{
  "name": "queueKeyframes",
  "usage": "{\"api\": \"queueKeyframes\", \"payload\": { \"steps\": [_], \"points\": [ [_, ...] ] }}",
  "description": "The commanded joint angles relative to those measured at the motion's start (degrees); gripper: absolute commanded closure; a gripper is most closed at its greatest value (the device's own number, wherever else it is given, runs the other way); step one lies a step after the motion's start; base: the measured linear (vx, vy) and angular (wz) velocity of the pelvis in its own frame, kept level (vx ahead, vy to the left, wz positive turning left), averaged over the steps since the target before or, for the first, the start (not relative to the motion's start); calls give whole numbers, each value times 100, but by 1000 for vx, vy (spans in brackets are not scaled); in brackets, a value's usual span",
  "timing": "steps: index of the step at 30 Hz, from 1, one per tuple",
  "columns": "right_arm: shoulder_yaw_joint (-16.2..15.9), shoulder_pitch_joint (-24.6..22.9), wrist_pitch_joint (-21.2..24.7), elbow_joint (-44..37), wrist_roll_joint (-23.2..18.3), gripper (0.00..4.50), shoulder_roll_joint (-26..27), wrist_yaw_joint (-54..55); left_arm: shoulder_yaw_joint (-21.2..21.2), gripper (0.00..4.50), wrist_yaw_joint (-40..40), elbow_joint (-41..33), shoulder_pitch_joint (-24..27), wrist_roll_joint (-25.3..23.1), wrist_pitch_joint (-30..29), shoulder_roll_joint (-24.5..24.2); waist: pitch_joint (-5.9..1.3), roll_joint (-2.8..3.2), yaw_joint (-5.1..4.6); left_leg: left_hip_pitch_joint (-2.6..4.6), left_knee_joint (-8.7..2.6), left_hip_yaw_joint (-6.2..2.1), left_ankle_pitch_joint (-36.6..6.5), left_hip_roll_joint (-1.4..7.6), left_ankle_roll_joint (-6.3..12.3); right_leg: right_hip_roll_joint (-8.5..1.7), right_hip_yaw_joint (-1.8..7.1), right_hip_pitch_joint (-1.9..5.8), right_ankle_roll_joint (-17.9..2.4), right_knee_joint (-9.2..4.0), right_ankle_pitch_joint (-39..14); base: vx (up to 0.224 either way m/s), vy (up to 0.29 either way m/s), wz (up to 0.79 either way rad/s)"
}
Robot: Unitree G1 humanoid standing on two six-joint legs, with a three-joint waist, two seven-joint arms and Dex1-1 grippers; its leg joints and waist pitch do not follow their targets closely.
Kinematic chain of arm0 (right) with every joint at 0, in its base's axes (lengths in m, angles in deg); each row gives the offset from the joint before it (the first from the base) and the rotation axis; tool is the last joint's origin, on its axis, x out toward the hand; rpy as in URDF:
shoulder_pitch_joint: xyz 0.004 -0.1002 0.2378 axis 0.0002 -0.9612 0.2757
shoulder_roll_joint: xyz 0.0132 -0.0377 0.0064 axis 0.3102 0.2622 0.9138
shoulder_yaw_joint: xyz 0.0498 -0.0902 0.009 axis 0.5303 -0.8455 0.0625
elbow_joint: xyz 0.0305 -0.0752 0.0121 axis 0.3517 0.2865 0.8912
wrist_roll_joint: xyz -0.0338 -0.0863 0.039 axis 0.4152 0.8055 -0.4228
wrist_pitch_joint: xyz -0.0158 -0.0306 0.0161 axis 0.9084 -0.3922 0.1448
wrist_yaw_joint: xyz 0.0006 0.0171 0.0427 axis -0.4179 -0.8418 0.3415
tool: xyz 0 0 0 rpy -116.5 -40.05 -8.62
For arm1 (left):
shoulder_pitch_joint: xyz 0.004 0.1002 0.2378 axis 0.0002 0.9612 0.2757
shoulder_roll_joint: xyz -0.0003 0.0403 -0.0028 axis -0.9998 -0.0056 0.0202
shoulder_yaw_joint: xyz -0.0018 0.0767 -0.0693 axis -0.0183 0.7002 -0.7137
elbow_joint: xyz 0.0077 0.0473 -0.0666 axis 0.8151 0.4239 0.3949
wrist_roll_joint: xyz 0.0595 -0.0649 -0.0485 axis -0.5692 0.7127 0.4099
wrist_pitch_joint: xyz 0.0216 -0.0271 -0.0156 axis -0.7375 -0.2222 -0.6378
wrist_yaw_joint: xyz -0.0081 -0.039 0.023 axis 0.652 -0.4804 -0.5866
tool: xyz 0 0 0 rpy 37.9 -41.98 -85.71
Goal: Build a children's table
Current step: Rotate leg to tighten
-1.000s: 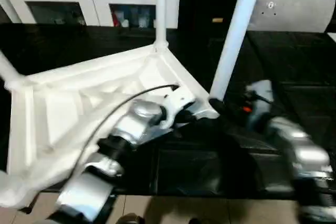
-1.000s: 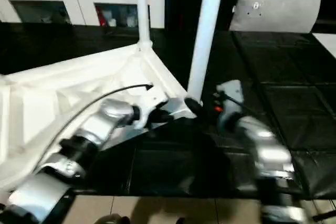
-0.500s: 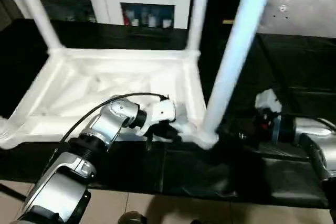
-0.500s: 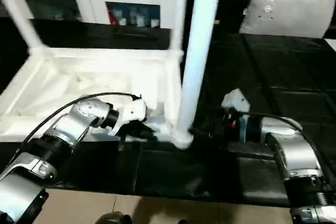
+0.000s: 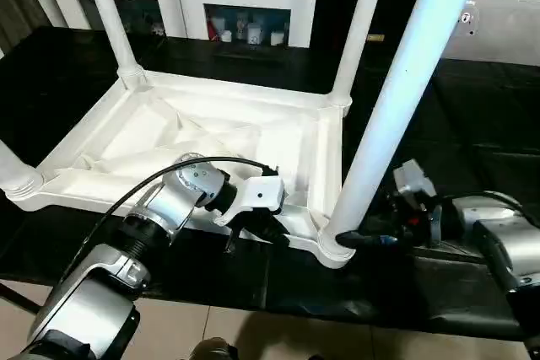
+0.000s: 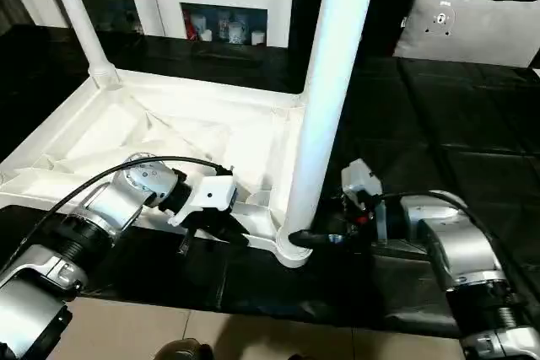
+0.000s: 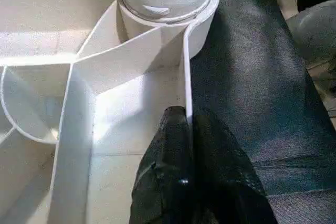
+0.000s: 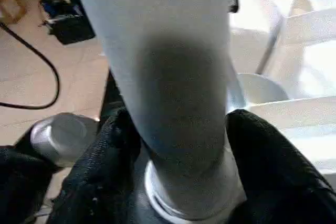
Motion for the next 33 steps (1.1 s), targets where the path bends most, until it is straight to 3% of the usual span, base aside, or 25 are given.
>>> {"api": "queueKeyframes", "payload": {
  "steps": [1, 6, 8, 11, 12, 13, 15, 18, 21, 22, 23, 27, 30, 33],
  "points": [
    [1, 58, 49, -8, -73, 198, -46, -99, 190, 450, 222, -101, 25, -57, 123, 35, -429, -108, -23, 80, -351, -134, -697, 432, 592, -634, 360, 309, -875, -417, -1784, 0, 0, 0],
    [146, 6, 190, -78, -247, 240, 34, 18, 169, 450, 162, -99, 49, -57, 47, 20, -435, -110, -8, 76, -341, -127, -654, 424, 599, -636, 358, 311, -886, -410, -1714, 0, 0, 0],
    [214, -237, 607, -546, -241, 251, 279, 798, -91, 450, -441, -77, 43, 41, -574, 292, -424, -119, 4, 85, -350, -132, -596, 441, 592, -621, 366, 299, -889, -402, -1660, 0, 0, 0],
    [312, -222, 934, -619, 9, 253, 667, 1863, -256, 450, -927, -101, 35, 72, -1080, 517, -373, -115, -81, 107, -384, -145, -897, 396, 378, -642, 338, 278, -719, -504, -2394, 0, 0, 0],
    [323, -213, 958, -615, 36, 253, 710, 1969, -272, 450, -975, -102, 33, 74, -1127, 540, -373, -115, -81, 107, -384, -145, -897, 396, 378, -642, 338, 278, -719, -504, -2394, 0, 0, 0],
    [408, -136, 1092, -541, 203, 254, 990, 2632, -363, 450, -1270, -109, 22, 93, -1414, 698, -362, -120, -119, 117, -388, -154, -1053, 367, 299, -656, 314, 294, -592, -574, -2810, 0, 0, 0],
    [474, -53, 1191, -429, 383, 254, 1258, 3239, -453, 450, -1595, -99, 3, 98, -1677, 873, -361, -124, -235, 113, -405, -179, -1144, 355, 166, -653, 294, 299, -438, -605, -3048, 0, 0, 0],
    [735, 181, 1270, -73, 835, 256, 1941, 4799, -667, 450, -2501, 17, -84, 7, -2266, 1355, -374, -123, -379, 103, -412, -194, -1198, 366, 146, -645, 284, 314, -486, -604, -2905, 0, 0, 0],
    [969, 345, 1294, 209, 893, 256, 2351, 5654, -880, 450, -3131, 177, -170, 32, -2460, 1676, -371, -115, -503, 119, -383, -182, -1262, 315, 172, -660, 270, 296, -491, -667, -2985, 0, 0, 0],
    [993, 393, 1152, 325, 908, 256, 2439, 5800, -943, 450, -3368, 275, -217, 28, -2457, 1783, -367, -112, -513, 119, -378, -177, -1245, 310, 196, -650, 270, 285, -503, -671, -2951, 0, 0, 0],
    [1003, 422, 1020, 393, 901, 223, 2520, 5867, -1008, 450, -3628, 347, -258, 1, -2461, 1889, -383, -126, -519, 126, -374, -169, -1221, 307, 244, -639, 265, 290, -506, -668, -2877, 0, 0, 0],
    [960, 387, 948, 319, 910, 186, 2637, 5774, -1119, 450, -3921, 330, -276, -41, -2482, 2027, -405, -125, -477, 109, -382, -158, -1028, 337, 381, -632, 302, 312, -589, -606, -2421, 0, 0, 0],
    [946, 352, 931, 253, 935, 154, 2634, 5700, -1088, 450, -3871, 256, -243, -81, -2472, 2016, -417, -126, -458, 94, -383, -153, -898, 347, 435, -628, 317, 325, -691, -559, -2135, 0, 0, 0],
    [911, 226, 665, 145, 847, 127, 2256, 5178, -838, 450, -3428, 65, -89, -160, -2213, 1762, -420, -126, -415, 80, -381, -155, -902, 353, 465, -650, 321, 355, -665, -553, -2134, 0, 0, 0]
  ]
}}
